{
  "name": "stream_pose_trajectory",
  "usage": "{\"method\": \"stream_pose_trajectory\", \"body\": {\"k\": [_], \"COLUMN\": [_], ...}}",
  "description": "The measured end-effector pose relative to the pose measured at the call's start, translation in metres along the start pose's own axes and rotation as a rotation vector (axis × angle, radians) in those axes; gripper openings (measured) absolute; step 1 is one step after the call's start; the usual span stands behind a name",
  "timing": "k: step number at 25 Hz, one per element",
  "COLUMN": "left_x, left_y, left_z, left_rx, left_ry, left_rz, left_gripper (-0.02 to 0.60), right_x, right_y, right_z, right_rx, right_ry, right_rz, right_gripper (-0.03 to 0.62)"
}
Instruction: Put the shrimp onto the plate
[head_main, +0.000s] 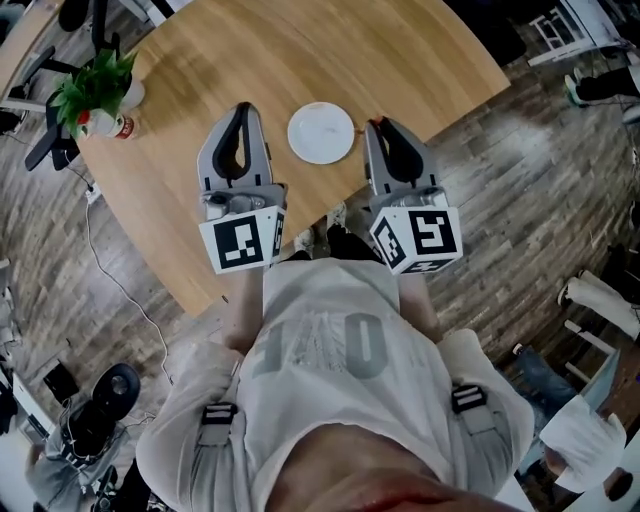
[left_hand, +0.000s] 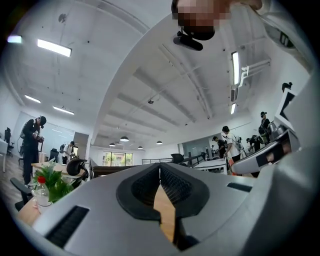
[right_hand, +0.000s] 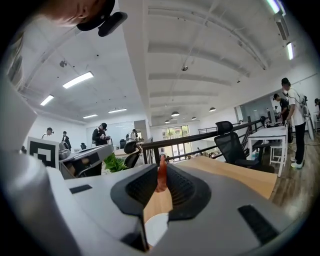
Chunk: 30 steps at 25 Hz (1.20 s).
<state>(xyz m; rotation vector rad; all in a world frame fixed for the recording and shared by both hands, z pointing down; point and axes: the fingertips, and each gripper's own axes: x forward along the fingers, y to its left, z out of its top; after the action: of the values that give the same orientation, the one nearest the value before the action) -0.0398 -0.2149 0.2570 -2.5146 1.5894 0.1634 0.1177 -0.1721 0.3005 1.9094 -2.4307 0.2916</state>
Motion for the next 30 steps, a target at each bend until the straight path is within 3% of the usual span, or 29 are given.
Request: {"method": "stream_pose_trajectory", "body": {"k": [15,26,30], "left_x": [0.074,0.078,0.072], "left_y": [-0.023,-0.008,0.006], "left_z": [-0.029,-0.042,-0.047], "left_rx": [0.049,0.007,0.006], "left_ry": [0.071,0.111,0.122], "left_rz": [0.077,0.081,0.125], "left_gripper": [0.011,0.011,0.011], "right_x": [0.064,0.093,0.112], "right_y": [-0.061,-0.042,-0.034], "right_z": [-0.022,-0.048,-0.062], "right_rx": [0.026,0.032,0.023], "right_ry": [0.105,0.24,0.277], "right_rz": [0.105,0.134,0.165], "right_gripper": [0.064,0.064,0.064]}}
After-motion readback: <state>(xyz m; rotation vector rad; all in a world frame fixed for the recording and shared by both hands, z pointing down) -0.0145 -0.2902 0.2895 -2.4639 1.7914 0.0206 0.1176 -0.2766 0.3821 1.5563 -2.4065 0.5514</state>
